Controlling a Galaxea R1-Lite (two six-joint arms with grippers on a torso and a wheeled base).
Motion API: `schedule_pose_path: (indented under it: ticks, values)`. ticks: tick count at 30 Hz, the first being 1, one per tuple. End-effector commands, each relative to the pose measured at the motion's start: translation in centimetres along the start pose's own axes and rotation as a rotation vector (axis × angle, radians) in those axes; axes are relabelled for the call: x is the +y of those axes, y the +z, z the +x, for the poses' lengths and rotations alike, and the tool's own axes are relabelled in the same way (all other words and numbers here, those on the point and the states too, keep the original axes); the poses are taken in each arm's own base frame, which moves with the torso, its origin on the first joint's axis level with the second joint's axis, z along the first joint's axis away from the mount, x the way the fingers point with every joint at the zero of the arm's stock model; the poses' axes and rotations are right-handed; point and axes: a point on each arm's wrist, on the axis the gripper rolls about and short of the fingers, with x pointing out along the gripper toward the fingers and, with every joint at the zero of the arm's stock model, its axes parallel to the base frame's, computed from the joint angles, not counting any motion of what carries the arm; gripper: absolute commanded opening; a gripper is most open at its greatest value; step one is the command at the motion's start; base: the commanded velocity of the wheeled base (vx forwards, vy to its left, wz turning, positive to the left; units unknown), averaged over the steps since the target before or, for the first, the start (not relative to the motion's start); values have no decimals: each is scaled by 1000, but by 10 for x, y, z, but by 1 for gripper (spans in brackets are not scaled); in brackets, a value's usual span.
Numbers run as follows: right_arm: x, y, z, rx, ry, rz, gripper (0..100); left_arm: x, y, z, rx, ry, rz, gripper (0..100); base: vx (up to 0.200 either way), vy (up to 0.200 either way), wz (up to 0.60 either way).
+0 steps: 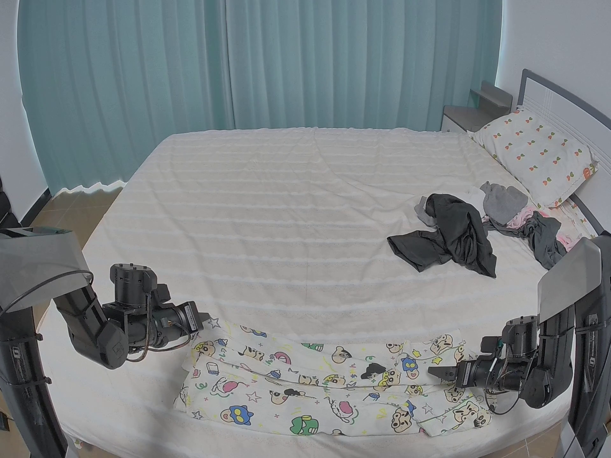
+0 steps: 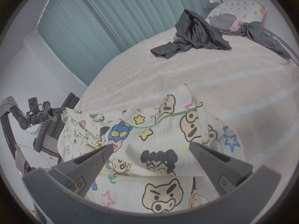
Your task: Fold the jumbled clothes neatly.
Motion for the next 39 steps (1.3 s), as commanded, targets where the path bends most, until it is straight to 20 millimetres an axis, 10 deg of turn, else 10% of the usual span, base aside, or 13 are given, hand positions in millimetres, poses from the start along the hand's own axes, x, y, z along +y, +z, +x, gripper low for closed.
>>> schedule_pose_path:
  ticks: [1, 16, 17, 27, 39]
  values:
    - [0, -1, 1, 1, 1, -1, 100, 10, 0, 3, 4, 23, -19, 0, 0, 0, 0]
    - [-1, -4, 2, 11, -2, 0, 100, 32, -19, 10, 90, 70, 22, 0, 0, 0, 0]
    - [-1, -4, 2, 11, -2, 0, 100, 32, -19, 10, 90, 70, 22, 100, 0, 0, 0]
    - [0, -4, 3, 15, 1, -4, 100, 51, -22, 2, 184, 138, 74, 100, 0, 0, 0]
    - [-1, -6, 3, 23, -2, -16, 100, 29, -34, 13, 316, 129, 204, 100, 0, 0, 0]
